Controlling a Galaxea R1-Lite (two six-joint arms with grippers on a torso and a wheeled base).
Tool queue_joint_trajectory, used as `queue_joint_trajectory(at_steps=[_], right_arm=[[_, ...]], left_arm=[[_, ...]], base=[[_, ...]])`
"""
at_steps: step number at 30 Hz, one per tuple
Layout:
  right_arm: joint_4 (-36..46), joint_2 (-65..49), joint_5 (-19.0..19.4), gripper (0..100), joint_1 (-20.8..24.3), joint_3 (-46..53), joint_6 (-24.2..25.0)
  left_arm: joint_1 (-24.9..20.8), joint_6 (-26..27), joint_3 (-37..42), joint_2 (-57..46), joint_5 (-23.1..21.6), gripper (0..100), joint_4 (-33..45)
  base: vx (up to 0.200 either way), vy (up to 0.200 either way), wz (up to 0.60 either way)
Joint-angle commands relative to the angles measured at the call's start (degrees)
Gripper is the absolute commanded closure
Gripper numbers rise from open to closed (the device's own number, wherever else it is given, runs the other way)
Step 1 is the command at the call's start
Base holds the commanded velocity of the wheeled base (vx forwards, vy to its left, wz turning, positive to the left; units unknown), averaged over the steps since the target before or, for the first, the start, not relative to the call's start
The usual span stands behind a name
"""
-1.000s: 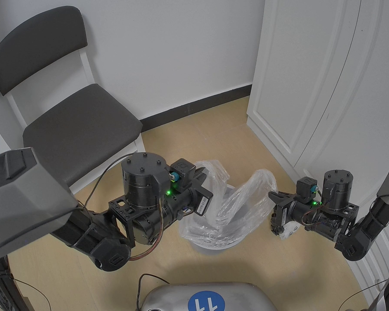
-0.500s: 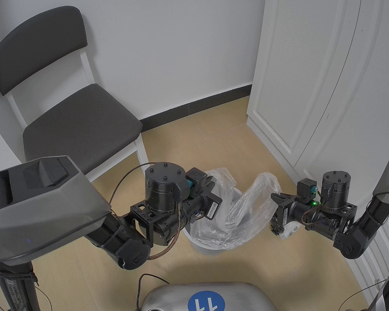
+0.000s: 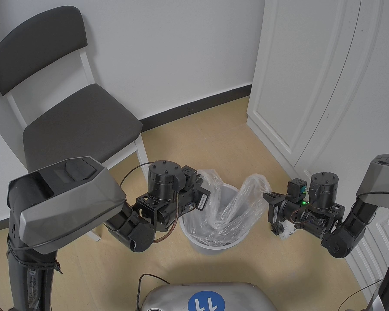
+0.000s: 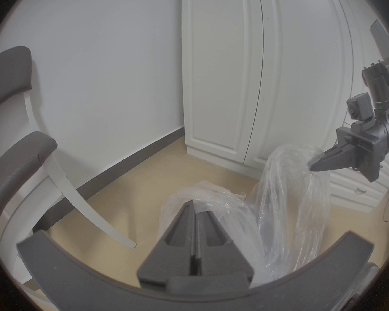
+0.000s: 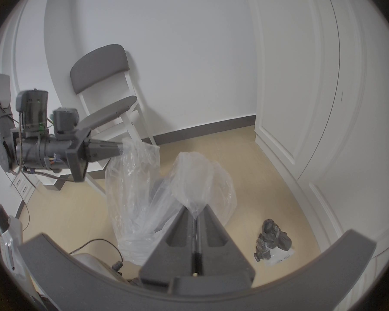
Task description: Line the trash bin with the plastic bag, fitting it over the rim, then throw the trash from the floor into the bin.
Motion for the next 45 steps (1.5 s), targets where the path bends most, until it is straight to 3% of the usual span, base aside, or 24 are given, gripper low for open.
queue_joint_trajectory(at_steps=[1, 22, 27, 35, 40, 45], right_arm=[[-4.4, 6.8, -0.4, 100, 0.8, -1.5, 0.9], [-6.4, 14.0, 0.2, 100, -2.0, -3.8, 1.0], [-6.1, 14.1, 0.1, 100, -4.4, -3.3, 0.2], [-4.4, 11.9, 0.2, 100, -7.4, -0.5, -5.5], [-0.7, 9.4, 0.2, 100, -8.3, 1.1, -8.1], [3.7, 7.4, 0.2, 100, -8.4, 2.4, -10.0]], left_arm=[[3.0, 0.0, -1.7, 1.1, 0.0, 100, 2.2], [6.8, 0.0, -2.2, -2.1, 0.0, 100, 7.2], [8.3, 1.9, 2.2, -7.4, -0.6, 100, 11.0], [10.8, 3.6, 4.7, -14.3, -2.9, 100, 20.3], [12.8, 9.2, 7.3, -15.3, -3.3, 100, 20.9], [12.8, 10.7, 8.5, -15.3, -4.3, 100, 21.4]], base=[[0.000, 0.000, 0.00], [0.000, 0.000, 0.00], [0.000, 0.000, 0.00], [0.000, 0.000, 0.00], [0.000, 0.000, 0.00], [0.000, 0.000, 0.00]])
